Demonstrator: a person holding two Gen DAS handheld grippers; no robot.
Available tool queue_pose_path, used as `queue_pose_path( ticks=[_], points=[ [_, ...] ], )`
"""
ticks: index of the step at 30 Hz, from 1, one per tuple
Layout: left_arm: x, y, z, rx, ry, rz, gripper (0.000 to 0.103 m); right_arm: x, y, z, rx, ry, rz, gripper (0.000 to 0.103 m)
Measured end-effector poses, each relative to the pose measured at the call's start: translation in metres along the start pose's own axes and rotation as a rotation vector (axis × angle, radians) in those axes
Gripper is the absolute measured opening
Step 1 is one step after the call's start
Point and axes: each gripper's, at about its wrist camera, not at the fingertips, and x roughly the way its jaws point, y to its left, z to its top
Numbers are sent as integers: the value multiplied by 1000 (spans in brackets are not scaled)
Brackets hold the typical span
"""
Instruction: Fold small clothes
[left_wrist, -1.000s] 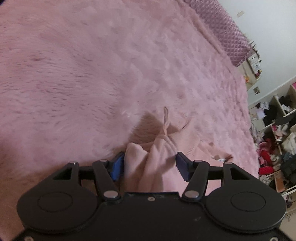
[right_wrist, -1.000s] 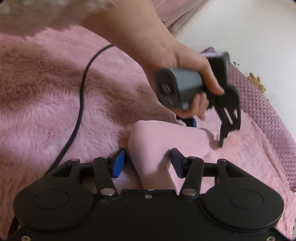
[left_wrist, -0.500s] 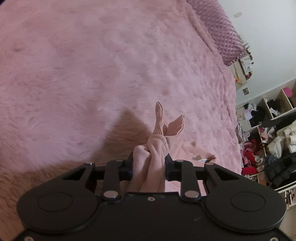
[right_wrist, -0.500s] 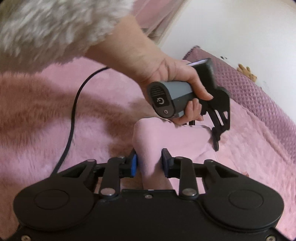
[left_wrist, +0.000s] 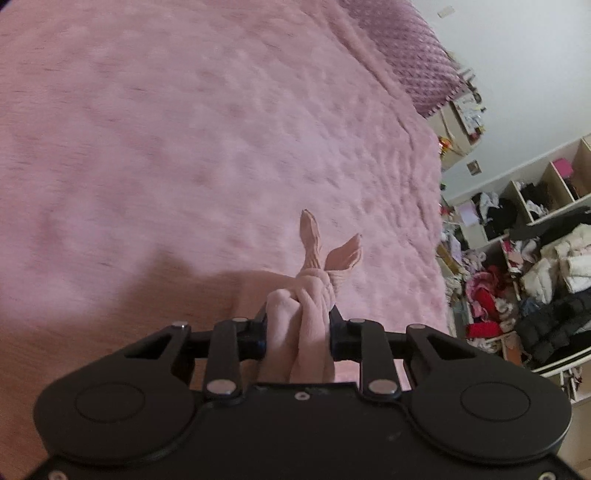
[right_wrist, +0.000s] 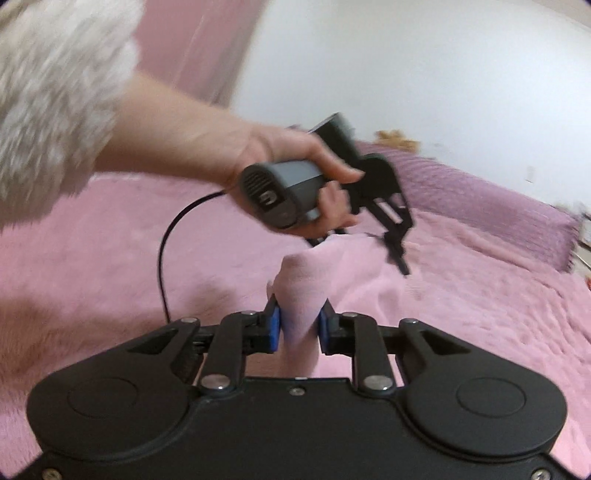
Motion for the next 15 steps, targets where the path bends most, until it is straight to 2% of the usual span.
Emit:
queue_pose_path(
  ticks=[7,15],
  points=[
    [65,-79,-27,16,69,-25,25,-49,-73,-1,160,-22,-152,19],
    [163,-140,-70,31,153,-12,25,-87,-152,-36,310,29,-323,19]
  ],
)
